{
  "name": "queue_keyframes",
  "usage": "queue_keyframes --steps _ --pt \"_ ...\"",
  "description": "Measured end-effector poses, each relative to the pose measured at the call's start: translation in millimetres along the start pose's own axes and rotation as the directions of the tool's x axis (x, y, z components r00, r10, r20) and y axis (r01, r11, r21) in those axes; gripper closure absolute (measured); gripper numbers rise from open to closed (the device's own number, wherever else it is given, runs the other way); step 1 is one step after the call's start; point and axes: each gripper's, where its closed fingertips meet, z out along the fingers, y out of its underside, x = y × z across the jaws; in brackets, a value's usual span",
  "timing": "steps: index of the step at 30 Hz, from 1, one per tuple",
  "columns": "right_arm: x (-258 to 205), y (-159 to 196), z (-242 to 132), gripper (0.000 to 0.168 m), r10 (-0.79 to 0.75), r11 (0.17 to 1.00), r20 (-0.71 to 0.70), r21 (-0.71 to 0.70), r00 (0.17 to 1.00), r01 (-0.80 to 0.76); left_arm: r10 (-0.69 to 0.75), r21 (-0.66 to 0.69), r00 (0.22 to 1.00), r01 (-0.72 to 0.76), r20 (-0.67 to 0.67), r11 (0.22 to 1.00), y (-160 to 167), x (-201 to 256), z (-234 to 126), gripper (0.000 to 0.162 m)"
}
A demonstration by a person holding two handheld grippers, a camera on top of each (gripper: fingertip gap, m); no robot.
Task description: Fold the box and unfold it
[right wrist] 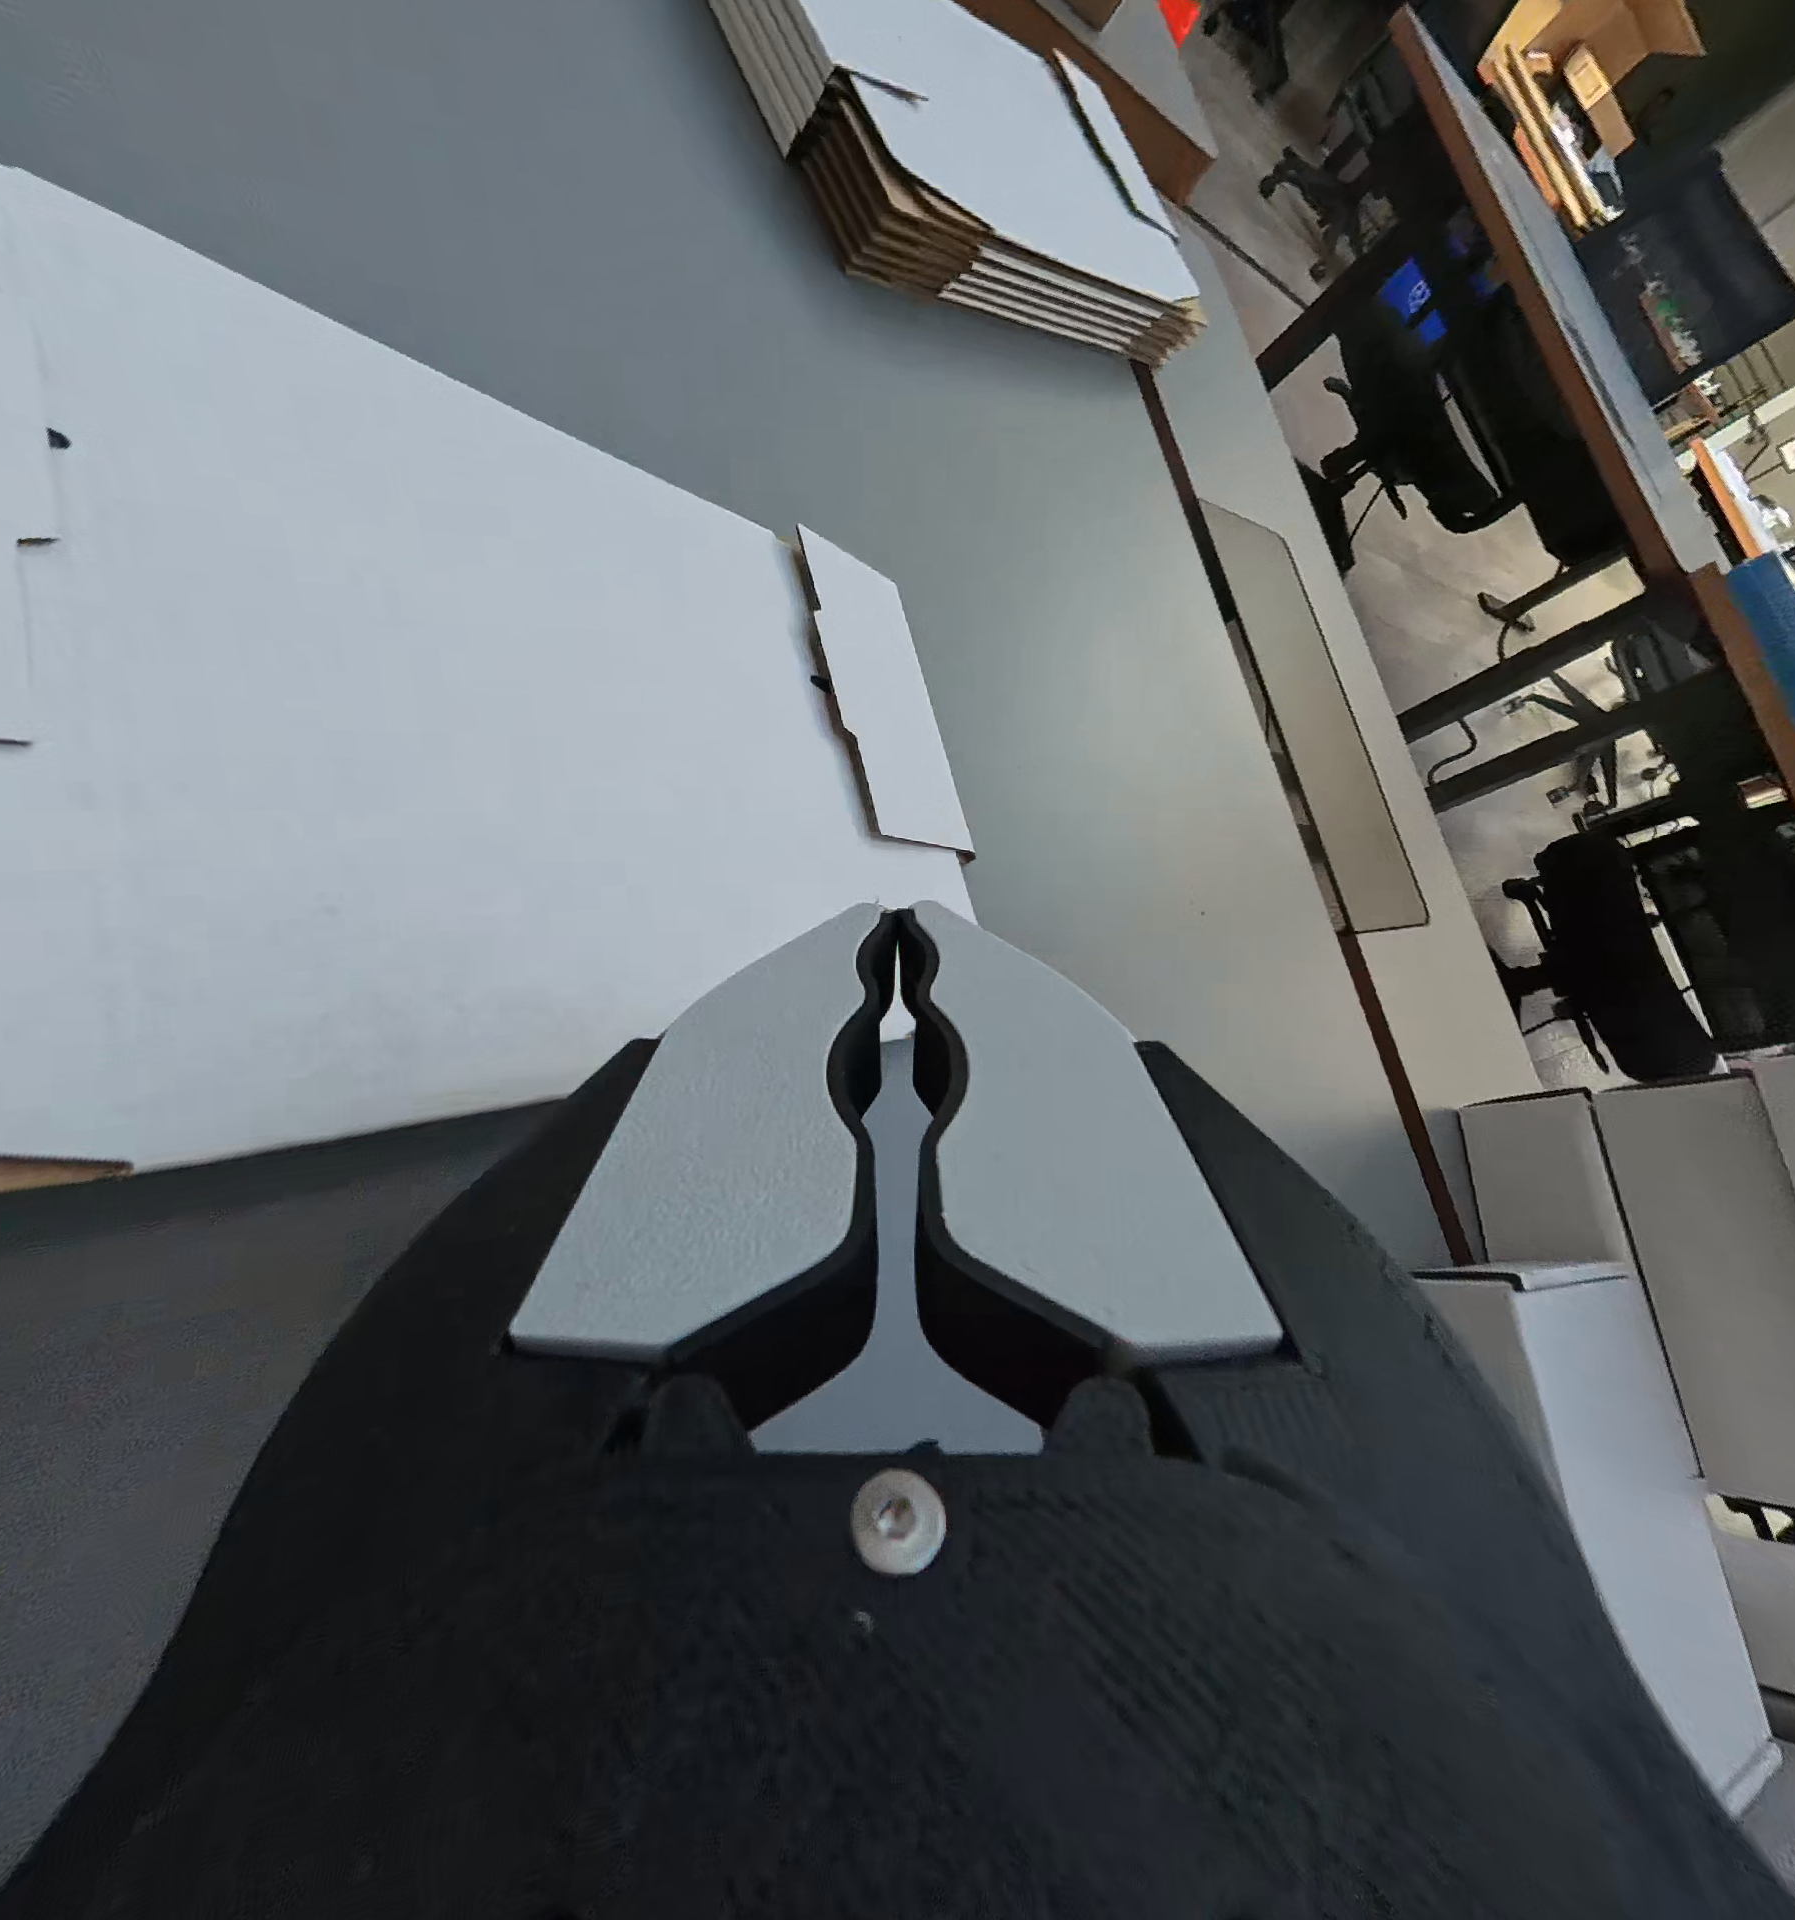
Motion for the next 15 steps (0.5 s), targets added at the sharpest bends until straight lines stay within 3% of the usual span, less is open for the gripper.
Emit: queue_keyframes --steps 5,9,12,13,15 --pt "-25.1 13.3 31.0 0.168 0.007 0.998 0.154 -0.061 0.988 0.002 -0.139 0.067 0.949 0.164 -0.283 0.984 -20.8 33.9 -16.8 0.128" --pt "-39.4 30.4 34.9 0.168 -0.048 0.994 0.197 -0.085 0.979 0.066 -0.345 0.109 0.739 0.489 -0.579 0.866 -39.6 28.8 -40.4 0.123" --pt "-42.3 32.5 34.7 0.168 -0.108 0.993 0.169 -0.026 0.980 0.114 -0.419 0.087 0.547 0.676 -0.725 0.731 -43.6 0.8 -43.5 0.143" --pt "-43.6 32.2 33.9 0.168 -0.131 0.990 0.170 -0.018 0.977 0.136 -0.436 0.080 0.516 0.708 -0.738 0.702 -41.1 -10.1 -36.9 0.150" --pt "-46.0 31.7 33.8 0.168 -0.211 0.976 0.157 -0.011 0.965 0.216 -0.453 0.125 0.570 0.705 -0.686 0.698 -28.7 -30.6 -6.2 0.162"
